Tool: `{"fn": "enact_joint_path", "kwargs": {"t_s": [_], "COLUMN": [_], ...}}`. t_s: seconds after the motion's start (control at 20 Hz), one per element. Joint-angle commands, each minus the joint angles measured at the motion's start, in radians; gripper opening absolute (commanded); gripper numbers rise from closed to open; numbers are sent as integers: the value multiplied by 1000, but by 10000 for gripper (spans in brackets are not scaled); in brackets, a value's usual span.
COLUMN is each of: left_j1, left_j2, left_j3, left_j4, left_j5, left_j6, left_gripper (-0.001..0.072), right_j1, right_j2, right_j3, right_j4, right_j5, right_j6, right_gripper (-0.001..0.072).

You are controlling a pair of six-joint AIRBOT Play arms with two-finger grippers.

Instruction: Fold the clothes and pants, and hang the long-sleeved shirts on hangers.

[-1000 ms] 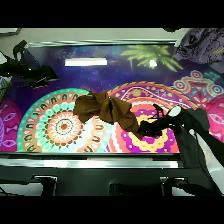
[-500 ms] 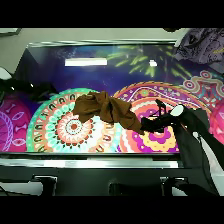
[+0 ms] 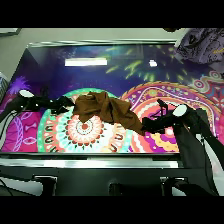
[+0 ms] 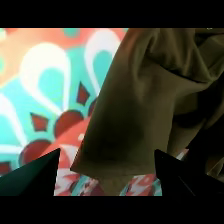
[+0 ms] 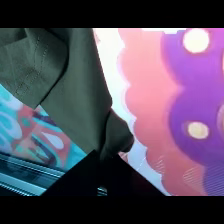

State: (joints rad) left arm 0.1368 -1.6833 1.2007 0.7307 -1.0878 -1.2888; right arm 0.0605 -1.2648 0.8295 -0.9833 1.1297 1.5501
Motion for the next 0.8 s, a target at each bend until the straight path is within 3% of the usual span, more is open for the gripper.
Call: {"fn": "enact_joint_path", "kwargs": {"t_s": [0.0, 0.05, 0.1, 0.15, 0.2, 0.25, 0.45, 0.6, 0.75], "left_j1": [-52, -62, -68, -71, -72, -71, -35, 6, 35], "left_j2": [-51, -63, -72, -77, -78, -77, -15, 86, 175], "left_j3": [-14, -9, -3, 5, 13, 31, 233, 543, 878], "left_j4": [-55, -72, -101, -126, -144, -145, -102, 114, 287], "left_j5": [68, 70, 68, 67, 64, 56, -32, -43, -69], "left_j6": [32, 32, 32, 33, 33, 32, 11, -114, -182], "left_gripper": [408, 281, 225, 222, 76, 15, 10, 10, 10], "right_j1": [-1, -1, -1, -1, -1, -1, -1, -1, -1], "right_j2": [2, 2, 3, 9, 19, 36, 87, 90, 92], "right_j3": [2, 2, 1, 2, 2, 2, 140, 438, 782], "right_j4": [7, 7, 7, 7, 6, 6, -39, -164, -256], "right_j5": [8, 13, 16, 14, 6, -5, 2, 26, 60], "right_j6": [15, 22, 27, 29, 29, 29, 36, 59, 74], "right_gripper": [36, 36, 36, 36, 36, 35, 35, 34, 35]}}
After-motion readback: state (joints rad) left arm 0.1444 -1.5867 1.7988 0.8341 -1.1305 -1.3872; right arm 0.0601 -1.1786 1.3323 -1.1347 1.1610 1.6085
